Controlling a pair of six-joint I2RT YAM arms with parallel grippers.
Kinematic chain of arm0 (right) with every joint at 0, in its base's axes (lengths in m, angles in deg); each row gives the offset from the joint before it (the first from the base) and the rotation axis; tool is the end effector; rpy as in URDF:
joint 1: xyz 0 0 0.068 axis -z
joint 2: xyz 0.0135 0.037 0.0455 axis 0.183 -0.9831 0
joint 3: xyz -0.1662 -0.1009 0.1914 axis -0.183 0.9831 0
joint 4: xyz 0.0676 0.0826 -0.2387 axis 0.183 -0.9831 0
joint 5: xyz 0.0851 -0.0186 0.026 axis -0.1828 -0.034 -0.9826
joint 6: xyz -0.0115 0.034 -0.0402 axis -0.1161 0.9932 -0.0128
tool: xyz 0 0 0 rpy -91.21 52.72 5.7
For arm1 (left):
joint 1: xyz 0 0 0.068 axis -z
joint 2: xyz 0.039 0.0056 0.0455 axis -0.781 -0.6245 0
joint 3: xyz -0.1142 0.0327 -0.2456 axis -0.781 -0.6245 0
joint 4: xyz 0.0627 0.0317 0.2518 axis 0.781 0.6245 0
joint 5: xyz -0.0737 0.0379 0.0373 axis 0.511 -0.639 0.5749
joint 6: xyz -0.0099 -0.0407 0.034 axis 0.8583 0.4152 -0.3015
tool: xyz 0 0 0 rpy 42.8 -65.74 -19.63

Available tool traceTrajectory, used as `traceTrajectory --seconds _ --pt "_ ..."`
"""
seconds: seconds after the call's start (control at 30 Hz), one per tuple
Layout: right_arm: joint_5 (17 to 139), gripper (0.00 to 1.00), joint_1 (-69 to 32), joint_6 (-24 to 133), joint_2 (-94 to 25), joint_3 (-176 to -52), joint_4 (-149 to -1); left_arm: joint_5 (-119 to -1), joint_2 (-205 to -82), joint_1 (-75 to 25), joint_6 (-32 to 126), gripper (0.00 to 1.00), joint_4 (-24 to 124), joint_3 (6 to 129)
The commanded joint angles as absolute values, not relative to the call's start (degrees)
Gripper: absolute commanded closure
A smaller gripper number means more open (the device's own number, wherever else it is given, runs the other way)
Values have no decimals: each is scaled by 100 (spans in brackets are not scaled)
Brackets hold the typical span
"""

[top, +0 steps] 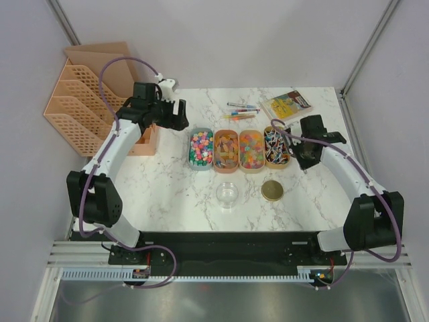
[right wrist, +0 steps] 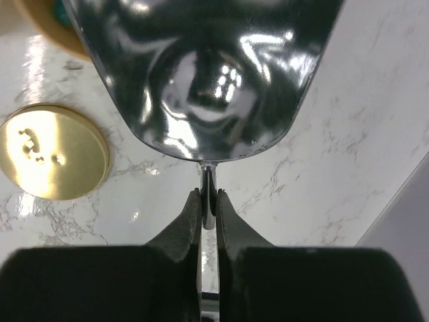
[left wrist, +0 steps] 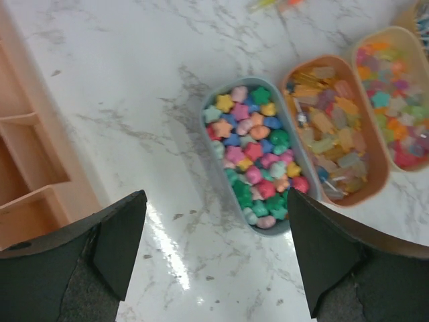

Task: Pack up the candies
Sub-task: Pick up the spatula from the center of the board.

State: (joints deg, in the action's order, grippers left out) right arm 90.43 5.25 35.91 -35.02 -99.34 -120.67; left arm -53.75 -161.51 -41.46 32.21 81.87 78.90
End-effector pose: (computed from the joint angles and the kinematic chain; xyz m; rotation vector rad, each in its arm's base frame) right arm 0.2732 0.0227 0.2438 -0.3927 2.7152 -0.1375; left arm 0.3623 -0.0723 0.3264 0.4017 2.2186 -0.3461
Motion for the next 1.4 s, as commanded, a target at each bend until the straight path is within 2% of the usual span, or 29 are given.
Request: traceTrajectory --seconds 0.0,0.03,0.13,0.23,0.3,0.4,0.6,1.1,1.37 --pt "8737 100 167 2108 -3219 -10355 -12368 -4133 -15883 -3712 3062 9 8543 8488" --pt "8685 100 132 1967 -3158 -10504 -12359 -3487 -15996 -3589 3019 10 8866 8612" --pt "8501 100 -166 1554 -3122 -10864 -12464 -2658 -16382 -3378 3507 12 9333 9218" --pt "8447 100 -456 1290 -3105 -11137 -12552 -2059 -16708 -3220 3896 19 9529 9677" --pt "8465 100 -711 1053 -3131 -11295 -12665 -2179 -16736 -2931 3810 23 9520 9730" --pt "8570 100 -1054 842 -3236 -11419 -12701 -2171 -16920 -2684 3756 21 9529 9808" --pt "8737 100 -1529 849 -3360 -11797 -12667 -2197 -17403 -2410 3853 25 9520 10125" --pt "9106 100 -1916 735 -3579 -11859 -12579 -2215 -17430 -2340 3800 24 9529 10442" --pt "9115 100 -2022 779 -3807 -12201 -12534 -2154 -17623 -2314 3818 32 9520 10494"
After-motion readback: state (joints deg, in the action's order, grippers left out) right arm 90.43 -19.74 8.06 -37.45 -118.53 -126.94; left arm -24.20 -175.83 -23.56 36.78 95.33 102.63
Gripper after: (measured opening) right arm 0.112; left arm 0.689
